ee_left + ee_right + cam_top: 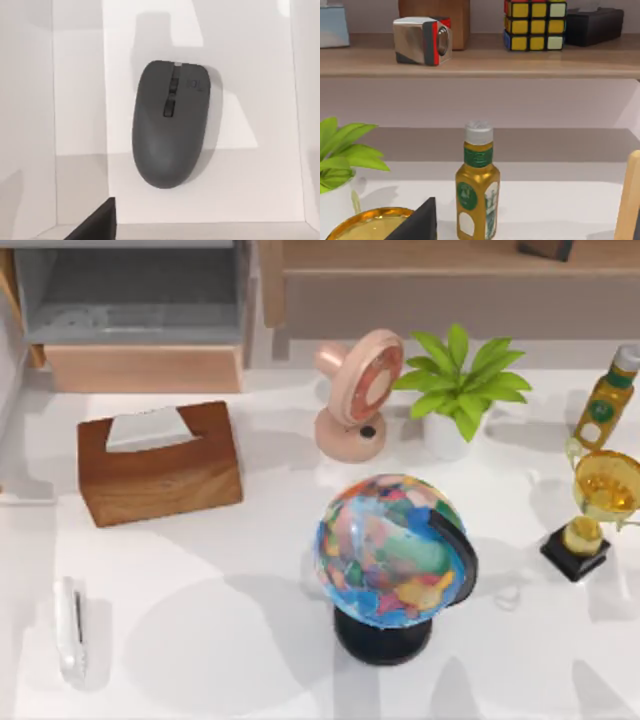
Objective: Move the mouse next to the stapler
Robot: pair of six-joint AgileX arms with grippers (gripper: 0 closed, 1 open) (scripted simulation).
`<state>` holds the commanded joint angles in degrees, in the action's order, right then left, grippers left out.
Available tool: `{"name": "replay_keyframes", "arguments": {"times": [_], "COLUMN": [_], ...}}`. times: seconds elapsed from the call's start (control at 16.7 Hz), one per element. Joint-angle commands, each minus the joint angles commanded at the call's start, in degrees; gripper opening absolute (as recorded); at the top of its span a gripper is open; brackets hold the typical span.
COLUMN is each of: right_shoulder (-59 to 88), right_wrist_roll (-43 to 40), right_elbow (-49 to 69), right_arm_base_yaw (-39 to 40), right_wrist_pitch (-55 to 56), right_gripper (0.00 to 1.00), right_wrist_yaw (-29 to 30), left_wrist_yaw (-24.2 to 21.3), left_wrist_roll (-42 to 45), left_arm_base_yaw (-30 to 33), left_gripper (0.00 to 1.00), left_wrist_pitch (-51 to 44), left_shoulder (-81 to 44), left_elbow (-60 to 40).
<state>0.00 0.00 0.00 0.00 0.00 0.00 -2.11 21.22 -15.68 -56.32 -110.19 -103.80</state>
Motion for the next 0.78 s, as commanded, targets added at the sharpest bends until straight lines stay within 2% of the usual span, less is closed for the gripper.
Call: {"name": "replay_keyframes", "arguments": {"times": [0.24,0.42,0.6,0.78], "right_shoulder": [0.0,0.0,0.0,0.0], "right_wrist_roll": [0.0,0.0,0.0,0.0], "right_elbow": [0.0,0.0,0.0,0.0], "right_arm_base_yaw": [0.0,0.0,0.0,0.0], "right_wrist_pitch": [0.0,0.0,0.0,0.0], "right_gripper": [1.00,1.00,1.00,1.00], "right_wrist_yaw": [0.0,0.0,0.0,0.0], "left_wrist_yaw": [-0.4,-0.8,-1.1,-1.2], "left_wrist_roll": [4.2,6.8,8.7,9.1], "left_arm_base_yaw": [-3.4,-4.2,-3.8,-3.6], "left_gripper": [1.00,1.00,1.00,1.00], "left_wrist_pitch": [-11.8,-18.0,-20.9,-21.4], "left_shoulder": [-22.6,-33.8,-39.5,-40.7], "left_elbow": [-20.5,-31.7,-38.4,-40.1]}}
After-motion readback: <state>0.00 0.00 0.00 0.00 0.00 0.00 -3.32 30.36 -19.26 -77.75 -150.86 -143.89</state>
